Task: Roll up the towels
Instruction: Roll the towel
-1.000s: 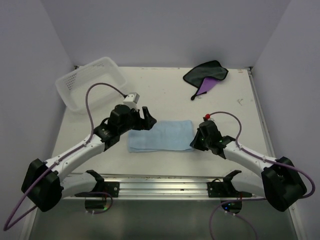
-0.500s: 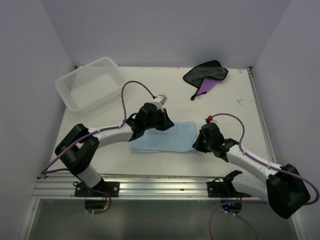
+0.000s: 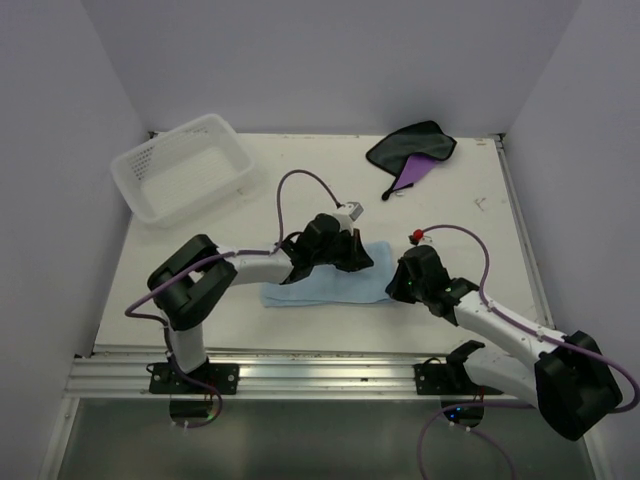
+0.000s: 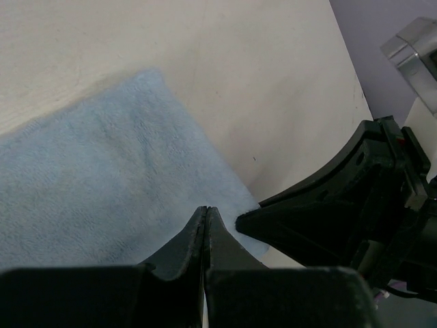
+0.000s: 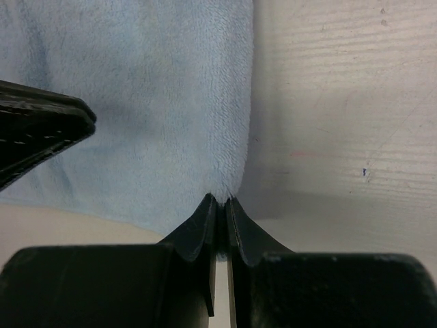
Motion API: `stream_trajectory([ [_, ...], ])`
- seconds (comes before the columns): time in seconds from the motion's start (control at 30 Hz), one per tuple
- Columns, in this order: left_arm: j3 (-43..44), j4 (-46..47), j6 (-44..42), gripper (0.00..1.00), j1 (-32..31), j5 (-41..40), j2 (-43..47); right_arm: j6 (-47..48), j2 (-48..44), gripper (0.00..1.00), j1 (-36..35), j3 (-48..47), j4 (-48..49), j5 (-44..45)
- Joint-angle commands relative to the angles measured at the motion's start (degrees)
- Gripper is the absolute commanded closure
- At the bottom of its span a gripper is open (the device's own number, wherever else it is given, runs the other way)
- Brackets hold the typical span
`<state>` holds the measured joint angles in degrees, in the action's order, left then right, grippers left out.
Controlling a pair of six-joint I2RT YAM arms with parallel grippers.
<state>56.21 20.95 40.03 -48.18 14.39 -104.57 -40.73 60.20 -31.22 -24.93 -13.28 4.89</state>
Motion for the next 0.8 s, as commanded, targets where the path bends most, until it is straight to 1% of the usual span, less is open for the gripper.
stream_trajectory([
  [0.0,1.7,3.4,1.1,1.0,-0.3,1.5,-1.9,3.1,-0.4,1.0,-0.3,0.1,3.7,-0.4],
  [0.2,-0.4,3.0,0.8,1.0,-0.7,-0.4,-2.4,5.7,-1.3,1.0,-0.6,-1.4,1.9,-0.1],
  [0.43,-4.1,4.5,1.3,1.0,-1.6,-1.4,-2.6,5.8,-0.9,1.0,-1.0,-1.4,2.8,-1.3],
  [0.77,-3.4,5.9,2.3,1.0,-3.0,-1.0,-4.4,5.7,-1.1,1.0,-2.4,-2.4,3.3,-1.1],
])
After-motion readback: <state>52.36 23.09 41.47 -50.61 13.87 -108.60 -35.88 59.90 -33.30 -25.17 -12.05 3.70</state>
